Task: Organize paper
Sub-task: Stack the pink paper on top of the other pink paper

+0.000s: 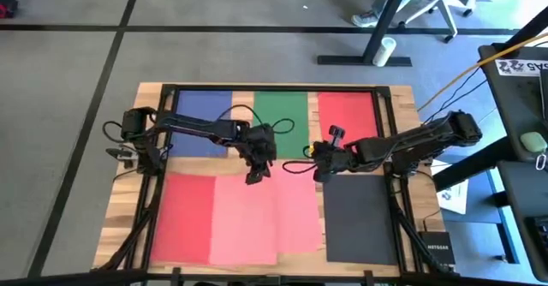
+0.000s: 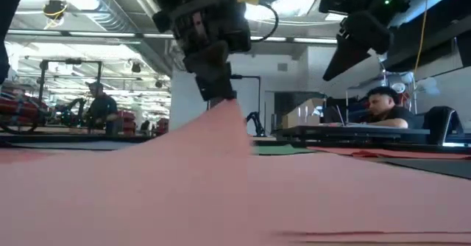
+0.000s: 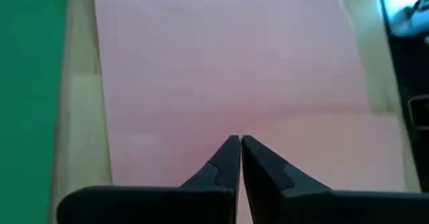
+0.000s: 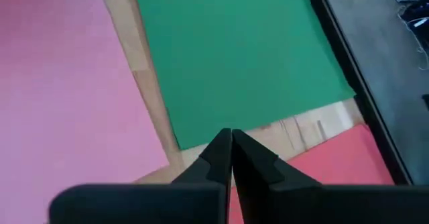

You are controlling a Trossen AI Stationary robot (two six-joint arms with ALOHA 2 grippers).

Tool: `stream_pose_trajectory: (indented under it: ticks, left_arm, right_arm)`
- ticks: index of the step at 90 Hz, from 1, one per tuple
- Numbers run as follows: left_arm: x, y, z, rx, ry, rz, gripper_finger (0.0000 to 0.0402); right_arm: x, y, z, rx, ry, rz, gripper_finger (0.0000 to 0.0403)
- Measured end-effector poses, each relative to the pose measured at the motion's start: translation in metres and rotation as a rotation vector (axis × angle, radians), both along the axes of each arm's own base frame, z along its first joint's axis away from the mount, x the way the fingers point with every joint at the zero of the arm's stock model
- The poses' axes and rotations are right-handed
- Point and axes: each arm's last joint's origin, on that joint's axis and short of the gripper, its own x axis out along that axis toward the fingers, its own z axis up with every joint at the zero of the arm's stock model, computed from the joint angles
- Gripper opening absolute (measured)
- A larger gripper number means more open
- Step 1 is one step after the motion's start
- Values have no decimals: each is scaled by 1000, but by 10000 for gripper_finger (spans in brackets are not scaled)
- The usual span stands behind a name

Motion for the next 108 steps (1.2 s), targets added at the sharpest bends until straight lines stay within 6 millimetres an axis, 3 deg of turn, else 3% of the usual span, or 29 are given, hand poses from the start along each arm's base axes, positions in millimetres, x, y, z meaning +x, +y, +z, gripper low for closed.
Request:
stream_pose_trajectory:
  ticks: [25,66,108]
  left_arm:
    - [13,0,11,-36,-160,24,0]
    - [23,19,21,85,-321,130,0]
    - [46,23,-7,79,-404,198,0]
  right_arm:
    - [0,0,0,3,3,-6,0]
    - [0,0,-1,13,1,-9,0]
    - [0,0,-1,15,-1,-10,0]
